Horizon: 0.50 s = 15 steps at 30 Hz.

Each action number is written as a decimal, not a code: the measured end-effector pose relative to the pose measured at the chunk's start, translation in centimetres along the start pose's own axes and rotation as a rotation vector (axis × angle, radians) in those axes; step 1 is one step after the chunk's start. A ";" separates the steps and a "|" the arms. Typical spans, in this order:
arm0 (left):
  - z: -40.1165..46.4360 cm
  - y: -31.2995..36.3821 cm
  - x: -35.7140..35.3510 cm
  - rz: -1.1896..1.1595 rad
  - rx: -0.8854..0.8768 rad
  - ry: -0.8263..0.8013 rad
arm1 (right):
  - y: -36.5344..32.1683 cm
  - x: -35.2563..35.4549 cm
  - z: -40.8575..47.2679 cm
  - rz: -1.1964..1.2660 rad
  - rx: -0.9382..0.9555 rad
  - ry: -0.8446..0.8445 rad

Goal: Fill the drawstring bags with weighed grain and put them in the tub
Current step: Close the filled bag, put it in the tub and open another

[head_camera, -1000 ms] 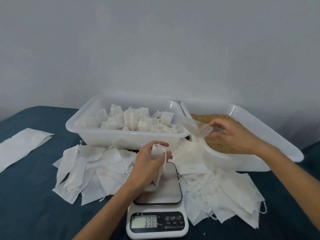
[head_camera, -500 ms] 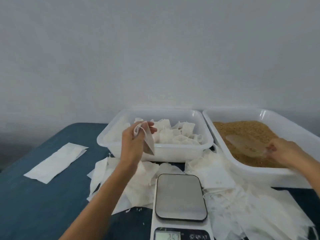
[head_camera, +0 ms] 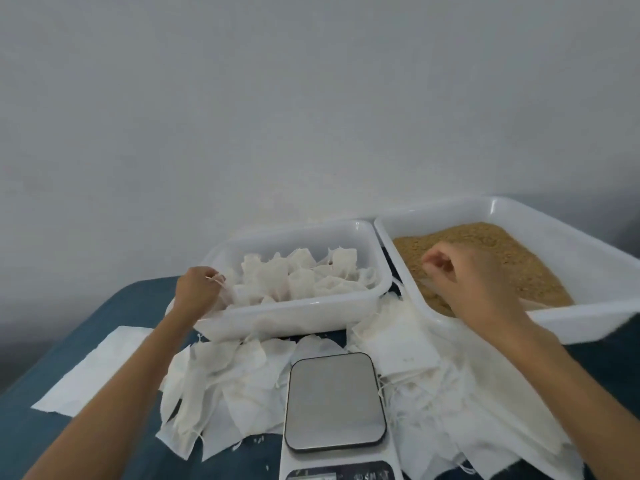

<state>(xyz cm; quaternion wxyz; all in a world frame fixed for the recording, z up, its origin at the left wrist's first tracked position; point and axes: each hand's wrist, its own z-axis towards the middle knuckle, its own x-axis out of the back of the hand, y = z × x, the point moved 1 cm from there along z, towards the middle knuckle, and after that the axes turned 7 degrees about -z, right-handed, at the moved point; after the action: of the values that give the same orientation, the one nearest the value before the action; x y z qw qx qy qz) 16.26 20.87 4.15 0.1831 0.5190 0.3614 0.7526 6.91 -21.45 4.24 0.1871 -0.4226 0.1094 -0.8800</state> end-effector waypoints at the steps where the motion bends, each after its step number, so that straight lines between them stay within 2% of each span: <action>1: -0.5 0.4 0.1 0.062 0.003 -0.003 | -1.0 -0.1 -0.3 0.059 0.025 0.029; 3: -2.2 1.4 0.5 0.215 -0.062 0.031 | -1.9 -0.2 -0.5 0.158 0.034 0.053; 5: -5.2 3.1 0.3 0.276 -0.284 0.143 | -1.8 -0.4 -0.6 0.258 0.014 0.053; 7: -9.6 5.3 -1.0 0.158 -0.560 0.187 | -1.3 -0.7 -0.7 0.345 -0.032 0.045; 9: -14.6 7.5 -3.5 0.056 -0.760 0.001 | -0.8 -1.0 -0.7 0.407 -0.086 0.026; 11: -18.6 8.9 -6.8 0.075 -0.846 -0.258 | -0.4 -1.2 -0.9 0.427 -0.109 0.010; 13: -21.0 9.7 -10.4 0.162 -0.879 -0.437 | -0.3 -1.2 -1.0 0.457 -0.104 0.005; 15: -21.9 10.1 -13.1 0.362 -0.903 -0.494 | -0.1 -1.2 -1.1 0.470 -0.097 -0.004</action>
<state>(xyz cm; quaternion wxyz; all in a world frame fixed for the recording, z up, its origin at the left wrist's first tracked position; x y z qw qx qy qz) 2.48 -2.21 -1.28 0.3347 0.6040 -0.1468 0.7082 6.68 -20.78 2.77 0.3666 -0.3960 0.2466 -0.8050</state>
